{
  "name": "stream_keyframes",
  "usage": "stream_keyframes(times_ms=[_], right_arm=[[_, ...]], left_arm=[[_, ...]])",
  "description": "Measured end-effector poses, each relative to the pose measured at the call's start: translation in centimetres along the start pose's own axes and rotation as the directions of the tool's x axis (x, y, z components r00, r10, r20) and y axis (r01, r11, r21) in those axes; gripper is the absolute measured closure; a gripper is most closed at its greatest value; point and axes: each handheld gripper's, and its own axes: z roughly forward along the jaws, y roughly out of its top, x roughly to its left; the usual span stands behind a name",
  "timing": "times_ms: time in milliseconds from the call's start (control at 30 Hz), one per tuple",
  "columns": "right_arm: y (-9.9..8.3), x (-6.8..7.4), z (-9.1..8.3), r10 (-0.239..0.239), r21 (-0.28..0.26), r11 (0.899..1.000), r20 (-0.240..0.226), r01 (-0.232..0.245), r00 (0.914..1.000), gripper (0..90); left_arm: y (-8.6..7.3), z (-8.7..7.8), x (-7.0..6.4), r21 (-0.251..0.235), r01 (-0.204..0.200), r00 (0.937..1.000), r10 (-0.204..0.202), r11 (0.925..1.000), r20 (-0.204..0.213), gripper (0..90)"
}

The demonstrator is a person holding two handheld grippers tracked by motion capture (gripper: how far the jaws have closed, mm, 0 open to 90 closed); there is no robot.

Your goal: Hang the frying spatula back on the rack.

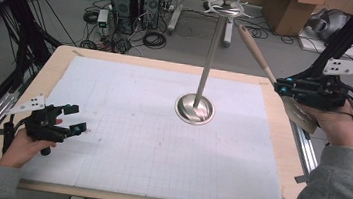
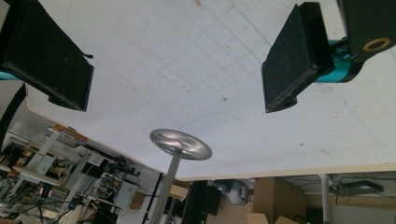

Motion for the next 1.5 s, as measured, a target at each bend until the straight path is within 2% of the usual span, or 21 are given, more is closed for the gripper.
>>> stream_keyframes(times_ms=[400,467,767,1000,1167,1500], right_arm=[[0.0,-0.7,-0.8,0.008,-0.043,0.999,0.010,-0.008,0.9999,77.5],[0.1,-0.7,-1.0,0.011,-0.043,0.999,0.001,-0.011,0.9999,77.5],[0.5,-1.0,-1.5,0.016,-0.051,0.999,0.020,-0.015,0.9997,77.5],[0.6,-1.5,-1.6,0.034,-0.066,0.997,0.014,-0.033,0.9993,77.5],[0.3,-2.0,-1.5,0.071,-0.067,0.995,-0.007,-0.071,0.9975,77.5],[0.3,-2.3,-1.1,0.077,-0.066,0.995,-0.024,-0.078,0.9968,77.5]], left_arm=[[-0.3,0.0,0.0,0.009,0.008,1.0000,-0.008,0.9999,-0.003,9.6],[-0.3,-0.1,0.1,0.008,0.009,1.0000,-0.009,0.9999,-0.001,9.6],[-0.2,-0.2,0.0,0.005,0.010,0.9999,-0.010,0.9999,0.002,9.6],[-0.2,-0.2,0.1,0.006,0.011,0.9999,-0.011,0.9999,0.002,9.6],[-0.3,-0.3,0.1,0.009,0.010,0.9999,-0.010,0.9999,-0.001,9.5],[-0.3,-0.3,0.1,0.013,0.009,0.9999,-0.009,0.9999,-0.007,9.6]])
